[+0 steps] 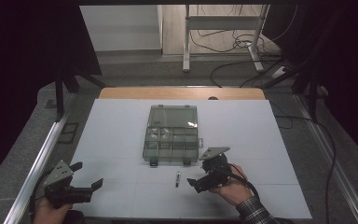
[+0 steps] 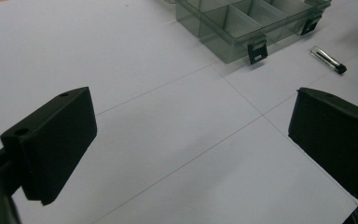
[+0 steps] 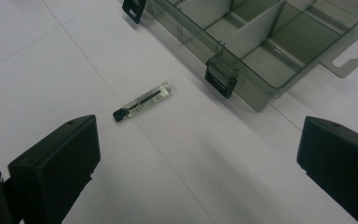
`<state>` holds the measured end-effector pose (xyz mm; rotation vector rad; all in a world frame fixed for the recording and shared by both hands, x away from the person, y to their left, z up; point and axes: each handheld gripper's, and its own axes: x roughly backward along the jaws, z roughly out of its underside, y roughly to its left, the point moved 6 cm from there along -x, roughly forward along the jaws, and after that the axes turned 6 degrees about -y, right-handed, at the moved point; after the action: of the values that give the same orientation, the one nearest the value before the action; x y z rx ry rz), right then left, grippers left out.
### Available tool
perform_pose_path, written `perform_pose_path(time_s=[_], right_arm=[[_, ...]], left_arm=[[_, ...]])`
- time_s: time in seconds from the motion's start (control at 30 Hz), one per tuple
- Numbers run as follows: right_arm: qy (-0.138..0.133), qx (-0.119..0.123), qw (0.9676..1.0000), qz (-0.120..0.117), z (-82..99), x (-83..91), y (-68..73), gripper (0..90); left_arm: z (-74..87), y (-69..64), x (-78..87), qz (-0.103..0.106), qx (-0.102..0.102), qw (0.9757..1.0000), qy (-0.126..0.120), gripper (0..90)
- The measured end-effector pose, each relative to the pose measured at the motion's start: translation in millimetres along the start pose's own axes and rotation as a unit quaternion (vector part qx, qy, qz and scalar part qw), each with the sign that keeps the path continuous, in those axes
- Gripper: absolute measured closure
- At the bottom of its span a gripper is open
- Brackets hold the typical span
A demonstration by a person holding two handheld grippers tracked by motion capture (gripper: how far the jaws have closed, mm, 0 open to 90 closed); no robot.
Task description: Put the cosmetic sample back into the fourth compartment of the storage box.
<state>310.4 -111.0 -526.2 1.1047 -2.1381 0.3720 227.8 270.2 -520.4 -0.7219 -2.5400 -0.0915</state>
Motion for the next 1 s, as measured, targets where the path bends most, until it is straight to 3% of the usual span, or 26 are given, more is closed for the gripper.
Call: perform_pose_path(time_s=[0.73,1.0], right_arm=[[0.038,0.012,0.999,-0.018,-9.8,-28.8,18.1,6.2],[0.048,0.021,0.9985,-0.014,-9.8,-40.6,20.7,16.0]], left_arm=[[0.0,-0.4,-0.3,0.003,-0.002,1.0,0.0,1.4],[0.0,-0.7,-0.3,0.003,-0.004,1.0,0.001,1.4]])
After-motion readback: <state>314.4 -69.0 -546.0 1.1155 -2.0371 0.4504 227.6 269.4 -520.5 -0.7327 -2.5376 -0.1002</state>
